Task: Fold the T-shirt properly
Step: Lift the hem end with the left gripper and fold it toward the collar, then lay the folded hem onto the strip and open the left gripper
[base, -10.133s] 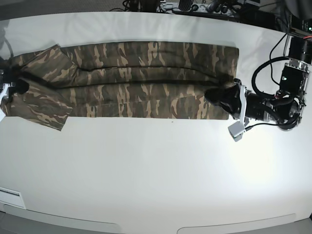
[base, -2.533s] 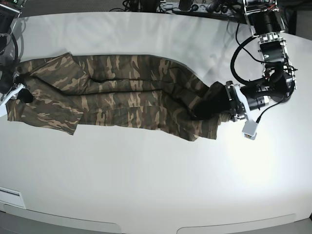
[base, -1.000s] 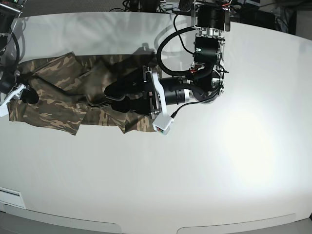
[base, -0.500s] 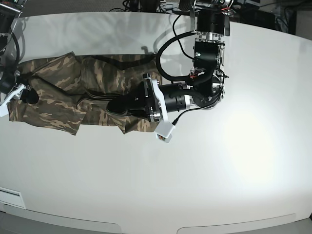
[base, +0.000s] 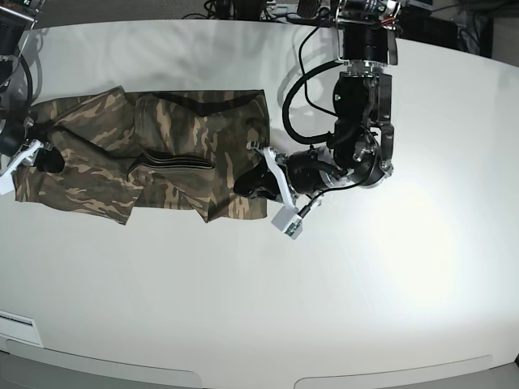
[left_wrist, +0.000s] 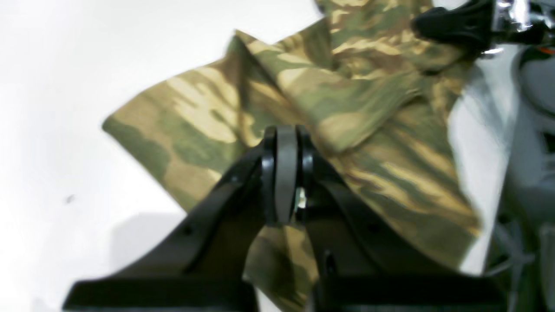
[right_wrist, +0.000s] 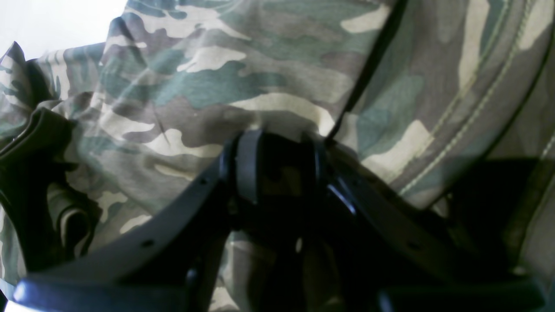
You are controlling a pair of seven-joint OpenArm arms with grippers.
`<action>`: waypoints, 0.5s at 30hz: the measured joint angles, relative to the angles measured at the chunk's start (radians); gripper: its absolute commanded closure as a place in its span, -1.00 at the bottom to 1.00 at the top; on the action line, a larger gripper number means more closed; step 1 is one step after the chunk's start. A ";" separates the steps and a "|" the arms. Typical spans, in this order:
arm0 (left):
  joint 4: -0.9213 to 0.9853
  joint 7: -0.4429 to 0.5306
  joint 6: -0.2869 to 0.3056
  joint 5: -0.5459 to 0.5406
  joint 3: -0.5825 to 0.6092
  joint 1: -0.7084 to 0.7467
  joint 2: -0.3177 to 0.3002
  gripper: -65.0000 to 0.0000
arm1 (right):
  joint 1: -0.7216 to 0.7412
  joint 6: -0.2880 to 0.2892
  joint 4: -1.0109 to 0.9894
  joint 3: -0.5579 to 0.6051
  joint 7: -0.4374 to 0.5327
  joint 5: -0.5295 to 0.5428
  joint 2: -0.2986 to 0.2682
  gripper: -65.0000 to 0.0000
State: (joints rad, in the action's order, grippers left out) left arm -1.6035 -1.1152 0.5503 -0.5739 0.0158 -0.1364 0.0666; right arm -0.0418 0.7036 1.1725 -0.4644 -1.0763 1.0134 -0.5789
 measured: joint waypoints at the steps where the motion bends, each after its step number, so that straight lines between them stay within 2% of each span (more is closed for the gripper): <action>1: 0.003 0.017 -0.014 0.036 0.023 0.007 0.000 1.00 | 0.000 -0.001 0.000 0.000 -0.005 0.004 0.000 0.43; 5: 0.030 0.050 -0.056 0.135 0.146 0.031 0.002 1.00 | 0.000 -0.003 0.000 0.000 -0.009 0.016 0.000 0.43; 9: 0.029 0.101 -0.125 0.248 0.233 0.022 0.008 1.00 | 0.000 -0.003 0.000 0.000 -0.015 0.035 0.000 0.43; 15: 0.029 0.209 -0.127 0.272 0.258 0.011 0.029 1.00 | 0.000 -0.004 0.000 0.000 -0.016 0.041 0.000 0.43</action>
State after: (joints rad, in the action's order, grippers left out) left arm -1.5742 -0.9066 0.4232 -0.3023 0.2737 -0.1257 0.0952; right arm -0.0422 0.6998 1.1721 -0.4644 -1.0927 1.0546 -0.5789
